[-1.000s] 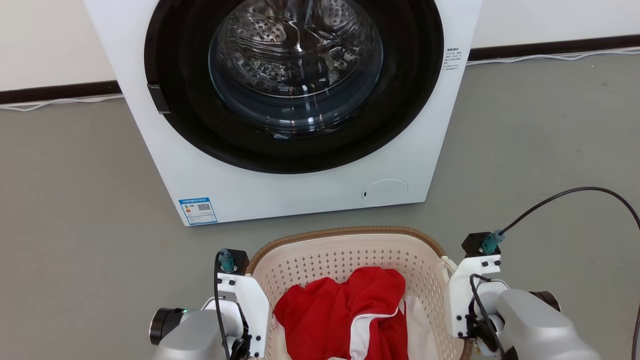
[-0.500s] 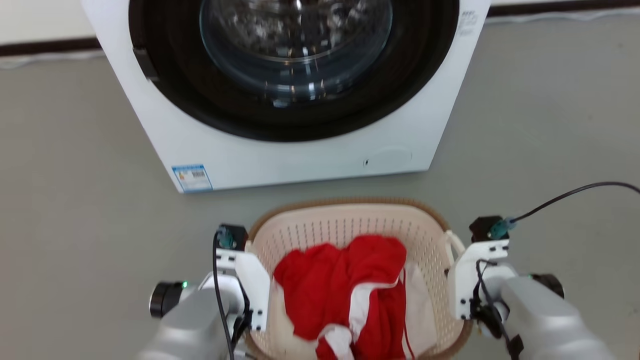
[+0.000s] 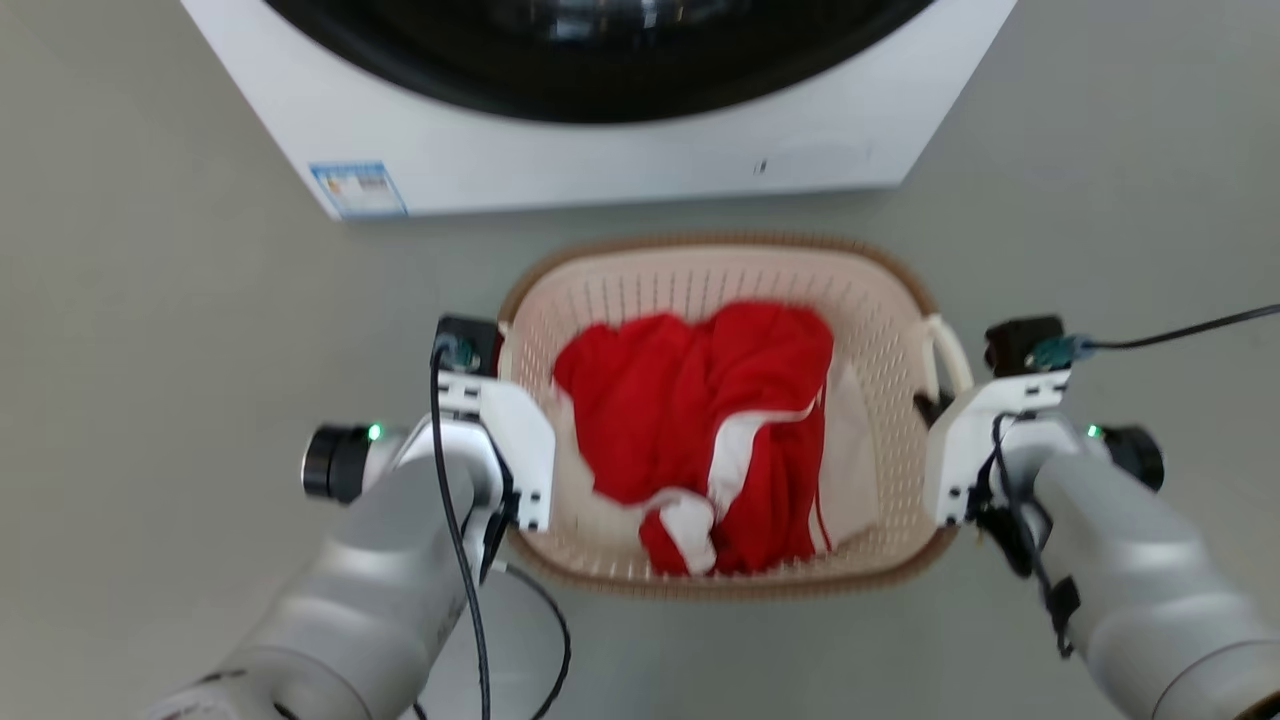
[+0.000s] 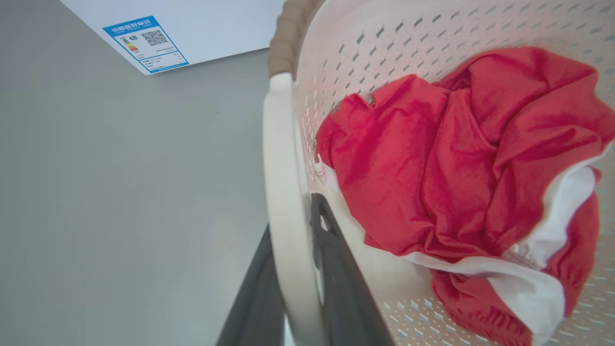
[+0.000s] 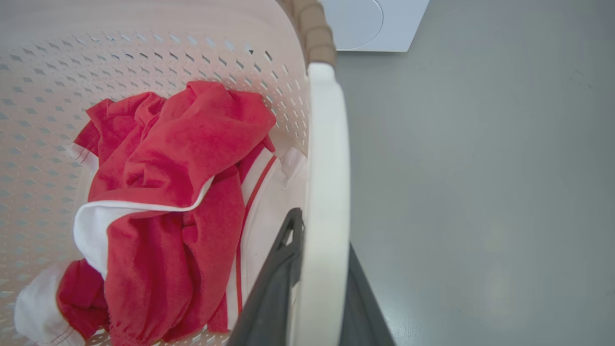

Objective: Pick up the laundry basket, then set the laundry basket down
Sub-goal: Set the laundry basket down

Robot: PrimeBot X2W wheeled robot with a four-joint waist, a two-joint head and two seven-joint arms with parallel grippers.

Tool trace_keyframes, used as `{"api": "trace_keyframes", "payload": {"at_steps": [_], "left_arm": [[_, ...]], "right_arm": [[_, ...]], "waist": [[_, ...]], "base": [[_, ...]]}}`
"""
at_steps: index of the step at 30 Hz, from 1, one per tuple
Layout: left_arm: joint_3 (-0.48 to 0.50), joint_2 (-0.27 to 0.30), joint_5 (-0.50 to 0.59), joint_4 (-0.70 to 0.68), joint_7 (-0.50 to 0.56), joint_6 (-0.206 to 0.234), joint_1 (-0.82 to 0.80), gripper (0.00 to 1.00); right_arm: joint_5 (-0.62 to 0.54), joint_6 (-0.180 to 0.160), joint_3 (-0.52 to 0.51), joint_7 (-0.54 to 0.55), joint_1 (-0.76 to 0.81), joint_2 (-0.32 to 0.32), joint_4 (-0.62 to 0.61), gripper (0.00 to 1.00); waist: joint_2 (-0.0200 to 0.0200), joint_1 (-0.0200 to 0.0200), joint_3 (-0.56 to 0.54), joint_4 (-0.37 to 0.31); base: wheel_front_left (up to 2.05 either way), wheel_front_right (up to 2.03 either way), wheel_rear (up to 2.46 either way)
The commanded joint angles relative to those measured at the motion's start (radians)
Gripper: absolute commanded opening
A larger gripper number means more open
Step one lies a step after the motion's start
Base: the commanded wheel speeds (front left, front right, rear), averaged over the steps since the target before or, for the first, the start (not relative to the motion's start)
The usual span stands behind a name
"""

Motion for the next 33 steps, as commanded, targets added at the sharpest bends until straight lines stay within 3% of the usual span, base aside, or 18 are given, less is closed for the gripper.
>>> {"api": "trace_keyframes", "payload": {"at_steps": [1, 15, 33], "left_arm": [[0.014, 0.018, 0.015, -0.011, -0.026, 0.012, -0.057, 0.00], [0.026, 0.018, 0.012, -0.041, -0.149, 0.068, -0.216, 0.00], [0.054, 0.018, 0.020, 0.003, -0.233, 0.057, -0.332, 0.00]], "right_arm": [[-0.003, 0.008, 0.020, -0.024, -0.009, -0.003, -0.023, 0.00], [-0.004, 0.008, 0.047, -0.168, -0.135, -0.082, -0.070, 0.00], [0.007, 0.008, 0.084, -0.261, -0.227, -0.107, -0.074, 0.00]], "waist": [[0.0000, 0.0000, 0.071, 0.012], [0.0000, 0.0000, 0.348, 0.049], [0.0000, 0.0000, 0.504, 0.064]], "base": [[0.00, 0.00, 0.00], [0.00, 0.00, 0.00], [0.00, 0.00, 0.00]]}}
